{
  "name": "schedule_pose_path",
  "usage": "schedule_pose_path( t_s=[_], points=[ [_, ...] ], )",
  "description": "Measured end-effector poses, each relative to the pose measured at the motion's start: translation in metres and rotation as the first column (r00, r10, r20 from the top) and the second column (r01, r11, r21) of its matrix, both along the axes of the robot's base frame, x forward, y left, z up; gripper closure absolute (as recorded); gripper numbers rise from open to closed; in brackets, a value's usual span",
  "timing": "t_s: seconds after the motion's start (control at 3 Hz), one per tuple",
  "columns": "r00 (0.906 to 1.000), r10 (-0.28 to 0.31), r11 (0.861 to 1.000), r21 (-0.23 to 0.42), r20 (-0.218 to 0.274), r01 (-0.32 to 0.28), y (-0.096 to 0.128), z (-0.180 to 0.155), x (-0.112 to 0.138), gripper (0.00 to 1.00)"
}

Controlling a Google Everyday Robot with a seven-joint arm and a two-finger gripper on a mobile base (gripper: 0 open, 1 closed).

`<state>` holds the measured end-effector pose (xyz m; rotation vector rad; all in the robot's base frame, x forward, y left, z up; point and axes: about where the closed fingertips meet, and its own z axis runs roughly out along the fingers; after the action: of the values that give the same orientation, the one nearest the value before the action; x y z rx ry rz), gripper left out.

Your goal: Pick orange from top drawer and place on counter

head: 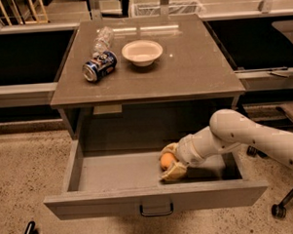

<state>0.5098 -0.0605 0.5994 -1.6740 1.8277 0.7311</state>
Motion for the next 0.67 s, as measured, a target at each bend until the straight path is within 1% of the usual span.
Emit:
schedule_pose_path(
  t_s=[0.33, 0.67],
  points=[
    [1.0000, 0.000, 1.000, 0.014, -0.009, 0.000, 0.003, -0.012, 0.000, 0.69],
    [1.0000, 0.005, 1.000, 0.018, 0.007, -0.005, 0.002, 0.000, 0.002, 0.98]
  ],
)
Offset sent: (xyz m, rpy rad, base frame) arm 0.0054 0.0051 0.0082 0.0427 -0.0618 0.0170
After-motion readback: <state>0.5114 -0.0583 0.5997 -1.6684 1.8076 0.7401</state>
